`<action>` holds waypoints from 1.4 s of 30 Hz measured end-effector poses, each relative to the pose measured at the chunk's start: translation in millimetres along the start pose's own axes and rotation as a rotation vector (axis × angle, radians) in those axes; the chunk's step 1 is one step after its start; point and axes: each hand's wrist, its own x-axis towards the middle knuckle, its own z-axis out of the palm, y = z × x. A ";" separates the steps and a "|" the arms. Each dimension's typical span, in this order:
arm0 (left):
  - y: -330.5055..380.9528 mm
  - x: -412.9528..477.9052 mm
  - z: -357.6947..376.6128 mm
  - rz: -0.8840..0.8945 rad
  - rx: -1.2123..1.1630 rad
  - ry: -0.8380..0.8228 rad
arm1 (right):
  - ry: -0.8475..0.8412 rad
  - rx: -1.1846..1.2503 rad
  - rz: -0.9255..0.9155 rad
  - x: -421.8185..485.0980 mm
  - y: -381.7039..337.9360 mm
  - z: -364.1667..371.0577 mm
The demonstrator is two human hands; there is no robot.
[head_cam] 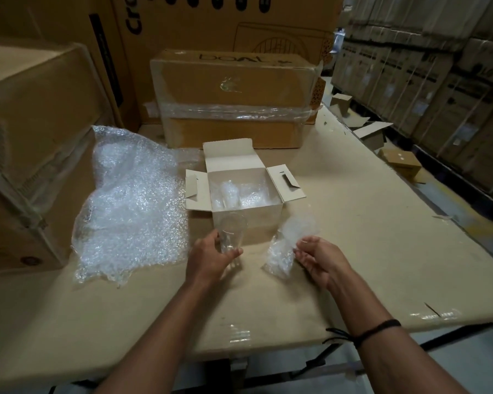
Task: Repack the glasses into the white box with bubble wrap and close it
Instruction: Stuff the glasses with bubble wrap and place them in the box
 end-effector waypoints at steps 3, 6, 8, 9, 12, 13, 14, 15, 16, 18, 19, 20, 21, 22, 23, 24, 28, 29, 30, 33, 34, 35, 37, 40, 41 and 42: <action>-1.6 -12.7 -10.6 0.029 -0.060 -0.041 | -0.099 0.149 -0.062 -10.4 -7.5 17.1; -6.8 -14.6 -14.1 0.047 -0.095 -0.067 | -0.219 0.326 -0.088 -26.7 -19.9 48.4; -8.9 -12.3 -14.4 0.058 -0.097 -0.061 | -0.284 0.320 -0.088 -33.1 -21.2 70.8; -9.7 -11.1 -14.7 0.055 -0.098 -0.061 | -0.309 0.273 -0.091 -35.0 -18.8 81.3; -13.5 -8.7 -14.6 0.059 -0.100 -0.058 | -0.279 -0.138 -0.285 -34.3 -4.6 101.2; -13.6 -8.8 -14.8 0.069 -0.104 -0.056 | -0.227 -0.343 -0.406 -33.6 0.5 103.6; -14.4 -8.8 -15.5 0.081 -0.113 -0.053 | -0.170 -0.539 -0.515 -32.6 4.9 105.8; -16.4 -7.8 -15.5 0.087 -0.118 -0.055 | -0.112 -0.723 -0.610 -30.4 8.0 107.7; -16.5 -7.4 -15.8 0.096 -0.124 -0.058 | -0.057 -0.903 -0.701 -29.5 10.1 109.5; -17.6 -5.9 -14.4 0.096 -0.119 -0.042 | -0.017 -1.241 -0.906 -27.5 12.5 111.1; -17.8 -5.6 -13.5 0.093 -0.118 -0.035 | -0.060 -1.402 -1.006 -27.3 12.7 111.9; -18.1 -5.1 -12.1 0.083 -0.113 -0.031 | -0.129 -1.547 -1.080 -27.8 12.2 112.3; -18.1 -5.1 -10.7 0.072 -0.094 -0.034 | -0.197 -1.665 -1.120 -28.4 11.1 112.4; -17.4 -5.5 -10.0 0.080 -0.080 -0.031 | -0.246 -1.758 -1.117 -29.0 9.1 112.3; -16.9 -5.5 -9.6 0.083 -0.075 -0.033 | -0.275 -1.828 -1.085 -30.4 6.7 112.6; -16.7 -5.2 -9.6 0.079 -0.085 -0.028 | -0.297 -1.883 -1.027 -31.8 4.3 113.6; -17.1 -3.0 -12.8 0.025 -0.084 -0.036 | -0.444 -2.066 -0.661 -35.4 2.9 125.4; -16.7 -3.7 -13.6 0.038 -0.090 -0.037 | -0.463 -2.075 -0.624 -35.6 2.4 127.1; -17.0 -4.1 -13.3 0.050 -0.088 -0.032 | -0.461 -2.059 -0.635 -36.1 0.3 127.6; -14.3 -3.9 -14.1 0.037 -0.076 -0.029 | -0.388 -1.819 -0.933 -38.8 -7.7 124.0; -14.3 -3.1 -14.0 0.044 -0.074 -0.028 | -0.427 -1.726 -1.036 -40.2 -9.3 122.0; -14.7 -2.8 -13.7 0.039 -0.075 -0.033 | -0.506 -1.675 -1.095 -43.3 -10.1 120.1; -15.2 -4.0 -13.5 0.043 -0.084 -0.030 | -0.659 -1.733 -1.100 -48.1 -8.0 115.9; -19.3 -4.4 -9.6 0.029 -0.113 -0.016 | -0.624 -1.901 -1.021 -45.0 -6.9 112.0; -17.7 -5.2 -10.0 0.017 -0.118 -0.017 | -0.593 -1.915 -1.011 -43.4 -8.9 113.2; -17.7 -4.6 -9.7 0.011 -0.118 -0.015 | -0.570 -1.930 -1.006 -41.8 -10.5 115.5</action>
